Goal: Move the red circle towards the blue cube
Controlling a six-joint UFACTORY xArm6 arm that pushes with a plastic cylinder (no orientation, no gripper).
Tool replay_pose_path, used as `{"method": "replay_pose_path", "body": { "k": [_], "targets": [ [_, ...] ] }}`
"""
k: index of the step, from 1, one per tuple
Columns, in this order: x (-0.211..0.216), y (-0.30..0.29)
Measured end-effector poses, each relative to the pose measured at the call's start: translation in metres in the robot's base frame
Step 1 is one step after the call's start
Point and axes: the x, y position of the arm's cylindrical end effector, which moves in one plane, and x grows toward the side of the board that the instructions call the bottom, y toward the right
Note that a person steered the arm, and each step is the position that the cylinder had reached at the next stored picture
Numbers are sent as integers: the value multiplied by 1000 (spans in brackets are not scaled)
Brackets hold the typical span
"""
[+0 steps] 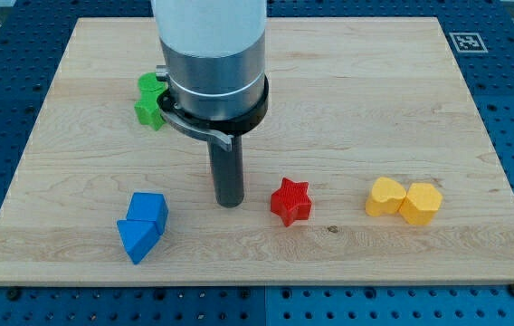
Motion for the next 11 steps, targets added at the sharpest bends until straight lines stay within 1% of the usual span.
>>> {"method": "replay_pose_path", "body": {
  "k": [1,3,4,5,8,9,10,11],
  "targets": [
    [-15,3],
    [-48,47],
    [-75,55],
    [-83,44],
    [-69,0],
    [-88,-8],
    [-83,-26],
    [-71,-31]
  ]
}}
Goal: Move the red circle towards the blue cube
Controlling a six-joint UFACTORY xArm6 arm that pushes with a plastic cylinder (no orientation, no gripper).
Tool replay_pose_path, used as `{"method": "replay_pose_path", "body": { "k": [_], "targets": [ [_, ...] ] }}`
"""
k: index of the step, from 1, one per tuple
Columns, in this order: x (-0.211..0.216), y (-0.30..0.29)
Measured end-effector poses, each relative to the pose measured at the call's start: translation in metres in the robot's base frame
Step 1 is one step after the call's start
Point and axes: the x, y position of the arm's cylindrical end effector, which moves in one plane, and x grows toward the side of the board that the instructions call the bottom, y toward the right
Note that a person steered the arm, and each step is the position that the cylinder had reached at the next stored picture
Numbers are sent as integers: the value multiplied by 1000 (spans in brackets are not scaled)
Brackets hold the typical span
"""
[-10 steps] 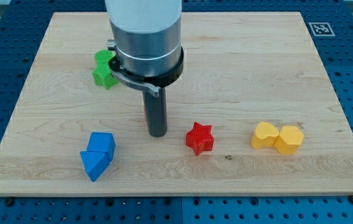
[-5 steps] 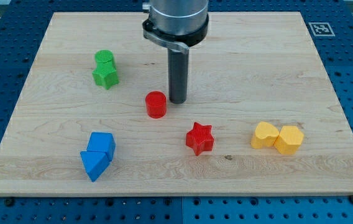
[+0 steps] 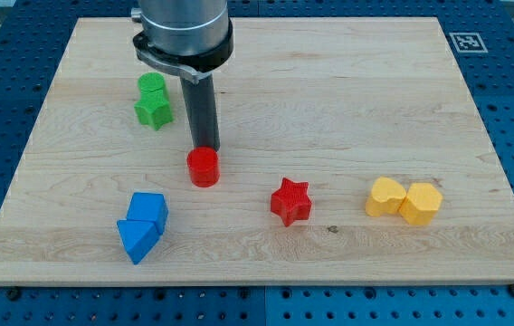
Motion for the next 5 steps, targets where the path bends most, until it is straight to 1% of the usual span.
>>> {"method": "replay_pose_path", "body": {
  "k": [1,2,4,5],
  "targets": [
    [-1,10],
    [14,22],
    [33,29],
    [53,41]
  ]
}}
